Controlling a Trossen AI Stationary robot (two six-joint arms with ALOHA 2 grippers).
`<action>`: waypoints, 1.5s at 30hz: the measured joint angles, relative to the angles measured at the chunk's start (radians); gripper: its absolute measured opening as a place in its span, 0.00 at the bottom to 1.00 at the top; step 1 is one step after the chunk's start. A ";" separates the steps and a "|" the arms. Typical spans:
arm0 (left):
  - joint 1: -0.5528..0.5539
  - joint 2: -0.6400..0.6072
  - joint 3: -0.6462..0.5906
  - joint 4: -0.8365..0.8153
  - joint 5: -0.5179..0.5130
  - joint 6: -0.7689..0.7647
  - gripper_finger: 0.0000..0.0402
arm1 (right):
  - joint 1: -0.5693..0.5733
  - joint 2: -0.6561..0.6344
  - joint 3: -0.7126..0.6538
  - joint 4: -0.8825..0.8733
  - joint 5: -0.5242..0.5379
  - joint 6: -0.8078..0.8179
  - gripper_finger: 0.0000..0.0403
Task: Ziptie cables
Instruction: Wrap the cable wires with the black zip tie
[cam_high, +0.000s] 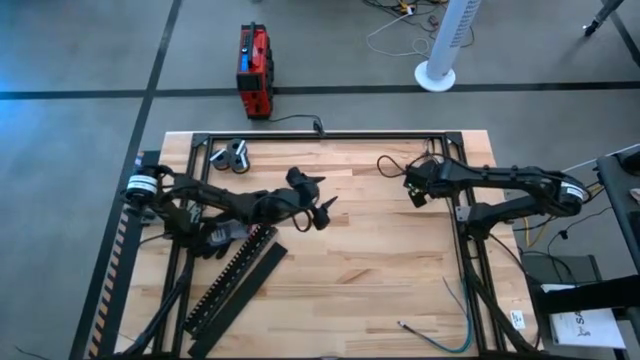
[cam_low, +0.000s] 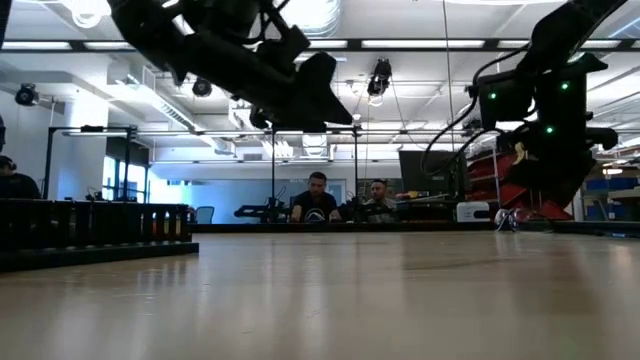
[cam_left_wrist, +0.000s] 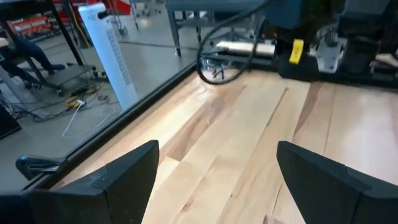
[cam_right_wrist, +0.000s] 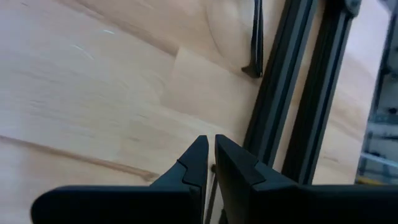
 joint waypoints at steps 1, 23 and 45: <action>0.000 0.010 0.017 -0.014 0.000 0.000 0.78 | -0.014 0.008 0.000 0.002 -0.001 -0.007 0.05; 0.001 0.060 0.054 -0.071 0.001 -0.004 0.78 | -0.151 0.323 0.000 0.008 -0.003 0.007 0.05; 0.001 0.060 0.054 -0.074 0.001 -0.005 0.78 | -0.002 0.272 0.003 -0.026 -0.210 0.115 0.05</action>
